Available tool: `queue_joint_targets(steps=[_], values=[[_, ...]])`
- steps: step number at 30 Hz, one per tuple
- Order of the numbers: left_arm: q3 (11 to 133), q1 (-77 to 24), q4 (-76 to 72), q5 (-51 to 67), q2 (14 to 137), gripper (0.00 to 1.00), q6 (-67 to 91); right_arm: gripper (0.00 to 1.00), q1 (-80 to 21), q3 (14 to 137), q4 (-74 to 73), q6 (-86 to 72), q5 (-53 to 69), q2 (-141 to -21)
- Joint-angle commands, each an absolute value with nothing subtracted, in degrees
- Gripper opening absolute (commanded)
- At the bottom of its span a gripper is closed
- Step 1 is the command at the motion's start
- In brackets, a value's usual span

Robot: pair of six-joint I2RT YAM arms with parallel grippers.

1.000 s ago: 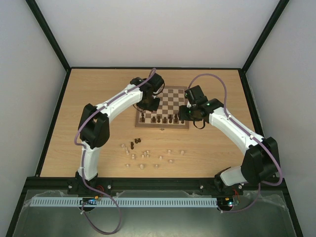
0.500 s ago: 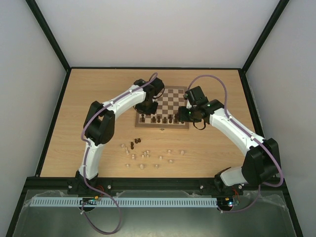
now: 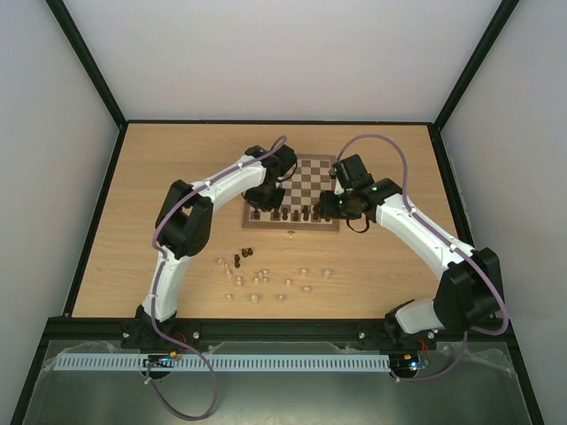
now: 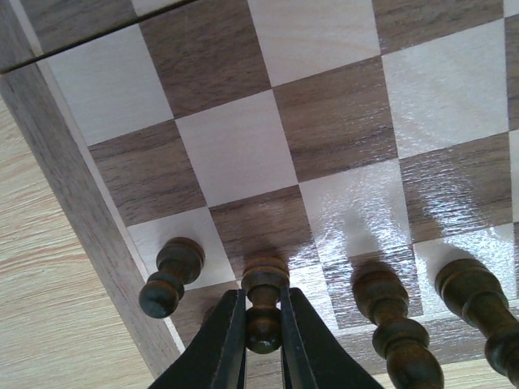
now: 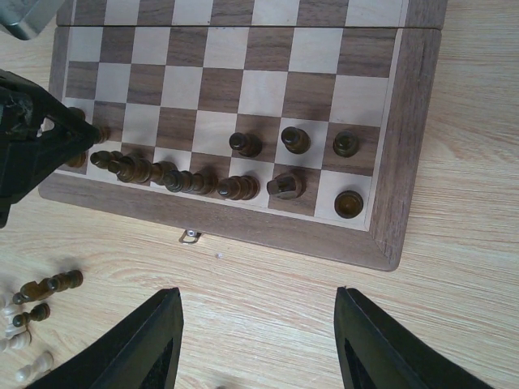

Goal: Set up the chess pieces on the board
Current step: Place the chess piece on the chessboard.

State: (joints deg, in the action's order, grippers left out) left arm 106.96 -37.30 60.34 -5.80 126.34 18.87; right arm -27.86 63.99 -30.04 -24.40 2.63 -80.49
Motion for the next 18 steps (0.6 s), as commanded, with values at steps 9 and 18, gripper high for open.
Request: queue_joint_targets(steps=[9,18], values=[[107.7,-37.9,60.4,-5.5,127.8,0.14,18.2,0.52,-27.7,63.3,-30.7,-23.6,3.7,-79.9],[109.7,-37.7,60.6,-6.0,128.9,0.14,18.1,0.52,-27.8,63.1,-30.6,-23.6,3.8,-79.9]])
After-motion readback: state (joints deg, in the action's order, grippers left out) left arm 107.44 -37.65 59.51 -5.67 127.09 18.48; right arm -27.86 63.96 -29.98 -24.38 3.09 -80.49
